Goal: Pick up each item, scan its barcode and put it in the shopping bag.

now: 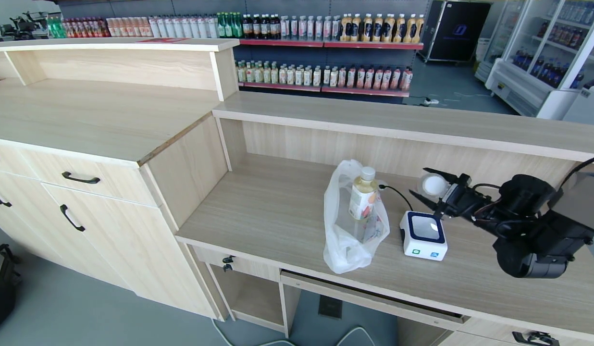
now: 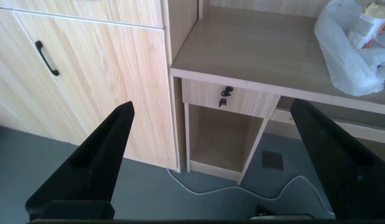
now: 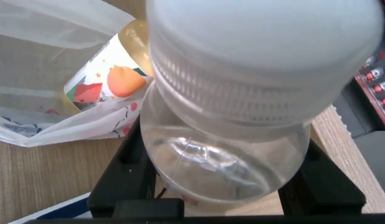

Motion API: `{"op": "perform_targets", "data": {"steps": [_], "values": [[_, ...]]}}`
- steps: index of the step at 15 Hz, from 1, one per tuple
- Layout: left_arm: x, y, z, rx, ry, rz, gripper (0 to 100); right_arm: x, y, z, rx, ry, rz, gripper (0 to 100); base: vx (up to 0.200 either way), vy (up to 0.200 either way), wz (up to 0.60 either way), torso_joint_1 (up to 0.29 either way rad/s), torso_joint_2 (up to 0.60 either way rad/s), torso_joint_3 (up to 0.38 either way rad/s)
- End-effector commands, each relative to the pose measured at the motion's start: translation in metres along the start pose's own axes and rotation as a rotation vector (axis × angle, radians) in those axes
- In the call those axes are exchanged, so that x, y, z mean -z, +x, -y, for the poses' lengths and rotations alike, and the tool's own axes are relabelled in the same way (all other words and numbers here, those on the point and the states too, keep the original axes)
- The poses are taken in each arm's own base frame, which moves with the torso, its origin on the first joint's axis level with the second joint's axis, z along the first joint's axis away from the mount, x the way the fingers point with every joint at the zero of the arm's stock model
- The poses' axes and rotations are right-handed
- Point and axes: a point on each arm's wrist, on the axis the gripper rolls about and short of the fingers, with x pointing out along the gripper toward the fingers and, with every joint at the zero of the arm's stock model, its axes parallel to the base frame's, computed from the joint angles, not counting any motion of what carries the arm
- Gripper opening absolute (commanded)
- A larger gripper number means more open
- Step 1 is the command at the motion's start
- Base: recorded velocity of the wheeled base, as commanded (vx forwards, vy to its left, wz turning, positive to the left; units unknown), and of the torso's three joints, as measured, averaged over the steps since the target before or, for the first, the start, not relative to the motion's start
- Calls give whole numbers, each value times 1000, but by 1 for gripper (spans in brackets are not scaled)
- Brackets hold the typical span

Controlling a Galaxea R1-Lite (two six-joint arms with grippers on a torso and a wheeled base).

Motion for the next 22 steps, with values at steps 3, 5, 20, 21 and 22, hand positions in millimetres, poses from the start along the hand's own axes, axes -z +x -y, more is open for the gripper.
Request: {"op": "perform_targets", "data": {"steps": [3,5,20,21,22], "values": [[0,0,0,0,0,0,100,-77,-37,70,221,144,-38,0,0,0,0,0,0,0],[0,0,0,0,0,0,100,-93,-59,78,335,284,-136,0,0,0,0,0,0,0],[0,0,0,0,0,0,100,-107,-92,61,573,517,-527,0,0,0,80,0,0,1],[0,0,0,0,0,0,100,-112,-88,59,556,521,-508,0,0,0,600,-2,2,7],[0,0,0,0,0,0,100,-121,-78,52,516,542,-464,0,0,0,600,-7,-2,2]]}}
